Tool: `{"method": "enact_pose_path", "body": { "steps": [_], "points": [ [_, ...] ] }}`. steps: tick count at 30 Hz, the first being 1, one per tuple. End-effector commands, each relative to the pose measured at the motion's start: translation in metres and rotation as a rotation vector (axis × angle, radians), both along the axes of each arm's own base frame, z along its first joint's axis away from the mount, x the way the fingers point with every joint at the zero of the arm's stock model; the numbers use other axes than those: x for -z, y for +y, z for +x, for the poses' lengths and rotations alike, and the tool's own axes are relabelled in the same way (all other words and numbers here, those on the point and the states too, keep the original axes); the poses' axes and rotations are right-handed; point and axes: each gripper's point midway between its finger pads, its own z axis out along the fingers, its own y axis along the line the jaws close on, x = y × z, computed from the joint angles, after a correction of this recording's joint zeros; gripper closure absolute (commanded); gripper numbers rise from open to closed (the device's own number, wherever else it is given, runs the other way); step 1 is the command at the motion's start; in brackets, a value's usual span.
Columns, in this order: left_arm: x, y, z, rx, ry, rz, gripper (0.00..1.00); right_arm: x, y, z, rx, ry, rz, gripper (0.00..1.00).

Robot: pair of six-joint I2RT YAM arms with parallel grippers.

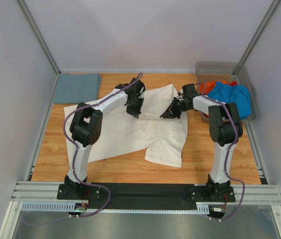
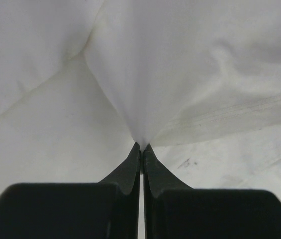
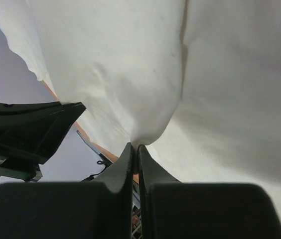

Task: Fold and stack the t-shirts
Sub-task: Fold the tshirt

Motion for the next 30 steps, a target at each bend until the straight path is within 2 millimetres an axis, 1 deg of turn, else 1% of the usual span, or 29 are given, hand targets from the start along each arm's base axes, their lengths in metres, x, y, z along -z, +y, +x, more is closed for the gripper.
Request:
{"method": "enact_pose_path", "body": {
  "steps": [1,3,9,14,15,16,18,19,20,21,22,23,24,25,26,27,28,29,30],
  "points": [
    [-0.009,0.002,-0.002,0.042,0.019,-0.004,1.00,-0.006,-0.001,-0.009,0.038,0.026,-0.046,1.00],
    [-0.008,0.003,-0.003,0.048,0.028,-0.008,1.00,-0.006,0.001,-0.014,0.043,0.029,-0.058,1.00],
    [-0.005,-0.002,-0.006,0.069,0.065,-0.042,1.00,0.004,-0.008,-0.016,0.065,0.014,-0.135,1.00],
    [-0.002,-0.008,-0.011,0.099,0.098,-0.077,1.00,0.005,-0.017,-0.014,0.050,-0.019,-0.204,0.99],
    [-0.003,-0.009,-0.012,0.105,0.097,-0.083,0.99,0.005,-0.019,-0.016,0.047,-0.017,-0.218,0.97],
    [-0.003,-0.006,-0.015,0.109,0.108,-0.081,0.98,0.003,-0.021,-0.024,0.025,-0.006,-0.227,0.96],
    [-0.006,-0.002,-0.019,0.109,0.114,-0.087,0.86,0.002,-0.022,-0.035,0.010,0.006,-0.235,0.92],
    [-0.012,0.004,-0.020,0.100,0.108,-0.093,0.81,0.002,-0.024,-0.042,0.003,0.017,-0.247,0.84],
    [-0.017,0.007,-0.021,0.094,0.107,-0.099,0.71,-0.004,-0.027,-0.045,0.001,0.007,-0.253,0.83],
    [-0.021,0.013,-0.022,0.085,0.103,-0.100,0.64,-0.008,-0.029,-0.045,-0.003,-0.010,-0.266,0.79],
    [-0.032,0.023,-0.022,0.066,0.088,-0.107,0.59,-0.014,-0.036,-0.044,-0.015,-0.041,-0.311,0.75],
    [-0.038,0.029,-0.022,0.056,0.079,-0.111,0.55,-0.017,-0.041,-0.039,-0.018,-0.071,-0.348,0.71],
    [-0.045,0.034,-0.022,0.044,0.067,-0.116,0.53,-0.034,-0.044,-0.021,-0.009,-0.139,-0.378,0.59],
    [-0.059,0.040,-0.022,0.033,0.039,-0.127,0.53,-0.037,-0.055,-0.009,0.004,-0.176,-0.444,0.54],
    [-0.065,0.053,-0.016,0.005,0.022,-0.129,0.53,-0.036,-0.058,0.006,-0.013,-0.210,-0.477,0.51],
    [-0.070,0.061,-0.013,-0.022,0.007,-0.121,0.54,-0.055,-0.059,0.034,0.007,-0.289,-0.490,0.47],
    [-0.077,0.071,-0.012,-0.050,-0.021,-0.126,0.55,-0.062,-0.067,0.054,0.041,-0.325,-0.513,0.45],
    [-0.079,0.088,-0.004,-0.096,-0.043,-0.117,0.56,-0.047,-0.070,0.070,0.047,-0.306,-0.525,0.43],
    [-0.089,0.099,0.003,-0.133,-0.089,-0.129,0.57,-0.070,-0.069,0.097,0.081,-0.378,-0.513,0.42]
  ]
}}
